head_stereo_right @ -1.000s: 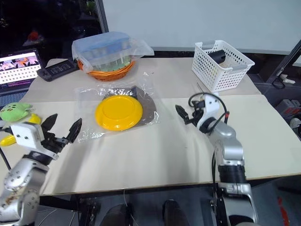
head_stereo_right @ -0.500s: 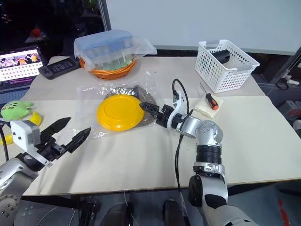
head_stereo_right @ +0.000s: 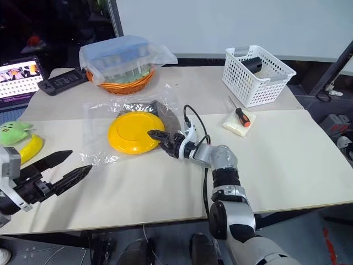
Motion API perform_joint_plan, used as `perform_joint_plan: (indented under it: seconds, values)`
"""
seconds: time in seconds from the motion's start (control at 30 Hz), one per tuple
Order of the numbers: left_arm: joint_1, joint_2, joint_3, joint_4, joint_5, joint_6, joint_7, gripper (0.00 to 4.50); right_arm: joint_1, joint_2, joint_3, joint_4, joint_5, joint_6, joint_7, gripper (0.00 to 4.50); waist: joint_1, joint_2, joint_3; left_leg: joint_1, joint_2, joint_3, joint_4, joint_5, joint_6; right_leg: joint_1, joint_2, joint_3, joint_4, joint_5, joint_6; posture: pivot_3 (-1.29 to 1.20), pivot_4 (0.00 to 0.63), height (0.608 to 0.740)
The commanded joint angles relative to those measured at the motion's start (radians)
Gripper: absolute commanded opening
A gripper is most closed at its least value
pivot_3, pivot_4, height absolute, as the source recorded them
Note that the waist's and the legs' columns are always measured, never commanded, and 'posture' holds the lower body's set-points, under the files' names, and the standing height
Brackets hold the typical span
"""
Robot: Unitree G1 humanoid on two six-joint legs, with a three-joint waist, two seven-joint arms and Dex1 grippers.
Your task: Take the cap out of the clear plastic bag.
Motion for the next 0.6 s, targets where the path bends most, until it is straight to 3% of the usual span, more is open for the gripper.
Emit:
perform_joint_plan:
  seconds: [0.03, 0.3, 0.57, 0.6]
  values:
    - [0.006, 0.022, 0.065, -0.05, -0.062, 0.025, 0.021, 4.48, -0.043, -0.007, -0.001, 0.084, -0.031, -0.08, 0.056, 4.5, 0.0, 0.0, 0.0, 0.0, 0.0, 0.0, 0.0, 0.0, 0.0, 0.0, 0.0, 0.0, 0.0, 0.001, 0.001, 0.0, 0.15, 0.74]
    - [0.042, 0.028, 0.13, -0.098, -0.13, 0.053, 0.071, 4.48, -0.061, 0.0, 0.011, 0.178, -0.087, -0.134, 0.116, 4.5, -0.002, 0.0, 0.0, 0.0, 0.0, -0.001, -0.001, 0.0, 0.0, 0.0, 0.0, -0.001, 0.0, 0.001, 0.002, 0.0, 0.15, 0.74]
    - [0.035, 0.037, 0.116, -0.094, -0.139, 0.054, 0.098, 4.48, -0.11, 0.064, -0.04, 0.272, -0.079, -0.232, 0.167, 4.5, -0.008, 0.0, 0.0, 0.002, 0.0, -0.001, -0.001, -0.001, -0.001, 0.001, 0.0, -0.001, 0.0, -0.002, -0.002, 0.0, 0.15, 0.74]
    - [0.032, 0.041, 0.11, -0.092, -0.139, 0.056, 0.097, 4.5, -0.121, 0.072, -0.052, 0.286, -0.075, -0.249, 0.167, 4.1, -0.011, 0.0, 0.0, 0.002, 0.0, -0.001, -0.001, -0.001, -0.001, 0.001, 0.0, -0.001, 0.0, -0.002, -0.002, 0.0, 0.15, 0.74]
